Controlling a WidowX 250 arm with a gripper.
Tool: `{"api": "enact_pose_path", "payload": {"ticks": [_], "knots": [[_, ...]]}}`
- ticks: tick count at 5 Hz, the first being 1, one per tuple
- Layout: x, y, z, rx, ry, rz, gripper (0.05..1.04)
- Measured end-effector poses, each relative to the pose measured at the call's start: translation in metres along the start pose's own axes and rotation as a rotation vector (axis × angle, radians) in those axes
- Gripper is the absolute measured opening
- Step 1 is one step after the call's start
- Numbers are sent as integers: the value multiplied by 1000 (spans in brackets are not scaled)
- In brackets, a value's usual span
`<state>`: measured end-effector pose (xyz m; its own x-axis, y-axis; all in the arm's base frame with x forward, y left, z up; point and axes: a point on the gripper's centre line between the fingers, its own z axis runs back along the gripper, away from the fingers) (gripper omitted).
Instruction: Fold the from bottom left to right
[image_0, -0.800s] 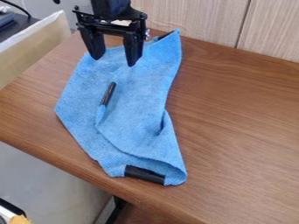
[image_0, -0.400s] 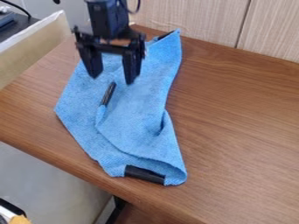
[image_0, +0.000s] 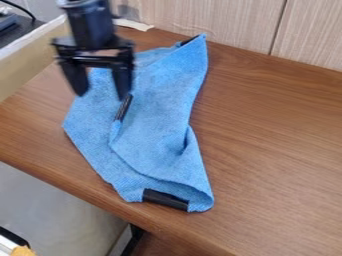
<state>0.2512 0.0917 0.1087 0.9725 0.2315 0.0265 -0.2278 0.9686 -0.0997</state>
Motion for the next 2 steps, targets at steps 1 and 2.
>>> {"api": "enact_pose_path", "payload": {"ticks": [1, 2], "knots": [[1, 24, -10, 7, 19, 42, 1001], [11, 38, -29, 20, 66, 52, 1001]]}}
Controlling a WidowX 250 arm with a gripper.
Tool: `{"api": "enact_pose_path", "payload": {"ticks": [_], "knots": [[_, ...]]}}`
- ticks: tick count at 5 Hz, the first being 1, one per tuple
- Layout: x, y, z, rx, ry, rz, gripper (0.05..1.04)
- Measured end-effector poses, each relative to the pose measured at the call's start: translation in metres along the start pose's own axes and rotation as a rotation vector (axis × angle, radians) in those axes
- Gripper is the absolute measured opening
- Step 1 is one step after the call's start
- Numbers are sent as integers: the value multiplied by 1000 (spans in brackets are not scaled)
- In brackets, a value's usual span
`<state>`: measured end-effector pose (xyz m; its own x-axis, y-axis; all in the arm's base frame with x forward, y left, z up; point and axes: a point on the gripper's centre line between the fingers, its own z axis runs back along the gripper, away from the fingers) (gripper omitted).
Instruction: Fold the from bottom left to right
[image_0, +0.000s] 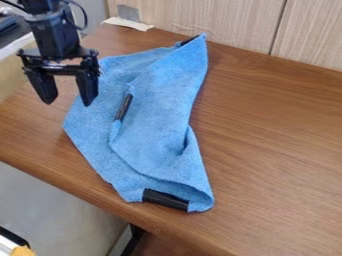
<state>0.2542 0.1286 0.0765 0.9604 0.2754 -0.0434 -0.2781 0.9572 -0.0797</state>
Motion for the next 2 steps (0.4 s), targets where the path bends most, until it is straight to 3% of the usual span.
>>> {"api": "enact_pose_path", "payload": {"ticks": [1, 2], "knots": [[13, 4, -14, -4, 8, -11, 950], [22, 8, -19, 22, 9, -7, 669]]}}
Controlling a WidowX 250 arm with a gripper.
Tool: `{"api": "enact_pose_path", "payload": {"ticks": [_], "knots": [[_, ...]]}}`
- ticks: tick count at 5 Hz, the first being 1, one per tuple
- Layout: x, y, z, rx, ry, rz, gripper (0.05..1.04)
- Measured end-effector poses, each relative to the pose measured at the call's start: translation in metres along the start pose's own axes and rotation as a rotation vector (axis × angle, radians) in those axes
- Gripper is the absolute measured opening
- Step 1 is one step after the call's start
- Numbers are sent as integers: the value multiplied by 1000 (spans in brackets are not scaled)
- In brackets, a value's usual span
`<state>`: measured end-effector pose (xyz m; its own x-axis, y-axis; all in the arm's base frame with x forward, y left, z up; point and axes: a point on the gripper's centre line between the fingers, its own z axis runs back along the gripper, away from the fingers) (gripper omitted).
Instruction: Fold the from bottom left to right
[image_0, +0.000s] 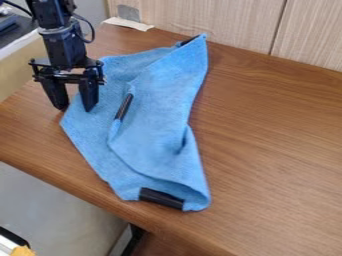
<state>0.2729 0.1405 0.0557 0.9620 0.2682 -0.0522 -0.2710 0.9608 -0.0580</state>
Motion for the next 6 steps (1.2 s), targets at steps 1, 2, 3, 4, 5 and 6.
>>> {"api": "enact_pose_path", "payload": {"ticks": [1, 2, 3, 4, 5, 6], "knots": [[4, -9, -1, 27, -11, -22, 371], [2, -10, -3, 36, -12, -22, 171], [-1, -9, 0, 42, -17, -20, 80], [-4, -11, 5, 27, -8, -13, 68], [-4, -16, 13, 9, -5, -11, 68], [0, -41, 37, -5, -51, -51, 68]]}}
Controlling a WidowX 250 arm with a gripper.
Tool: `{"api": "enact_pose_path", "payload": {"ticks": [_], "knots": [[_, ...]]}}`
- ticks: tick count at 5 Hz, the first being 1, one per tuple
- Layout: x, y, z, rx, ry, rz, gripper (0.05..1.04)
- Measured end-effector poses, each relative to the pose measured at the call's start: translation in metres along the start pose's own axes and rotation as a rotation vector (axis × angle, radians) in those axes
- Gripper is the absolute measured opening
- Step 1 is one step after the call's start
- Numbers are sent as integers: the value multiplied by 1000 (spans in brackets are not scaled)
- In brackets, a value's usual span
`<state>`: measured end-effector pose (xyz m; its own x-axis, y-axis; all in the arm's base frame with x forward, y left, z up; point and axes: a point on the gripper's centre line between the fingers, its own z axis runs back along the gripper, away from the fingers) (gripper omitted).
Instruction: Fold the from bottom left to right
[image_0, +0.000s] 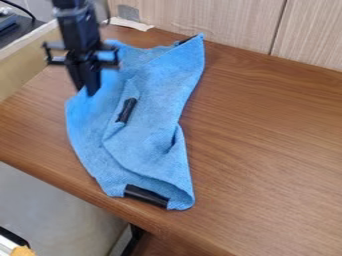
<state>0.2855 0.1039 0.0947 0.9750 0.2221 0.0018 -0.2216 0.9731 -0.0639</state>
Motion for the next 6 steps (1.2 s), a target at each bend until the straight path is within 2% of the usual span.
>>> {"api": "enact_pose_path", "payload": {"ticks": [1, 3, 4, 5, 6], "knots": [[3, -34, 7, -3, -12, -88, 68], [-4, -120, 1, -3, -24, -317, 68], [-15, -145, -22, 8, 12, -422, 68], [-21, -145, -46, 26, 50, -455, 68], [-21, -142, -50, 43, 40, -458, 68]]}}
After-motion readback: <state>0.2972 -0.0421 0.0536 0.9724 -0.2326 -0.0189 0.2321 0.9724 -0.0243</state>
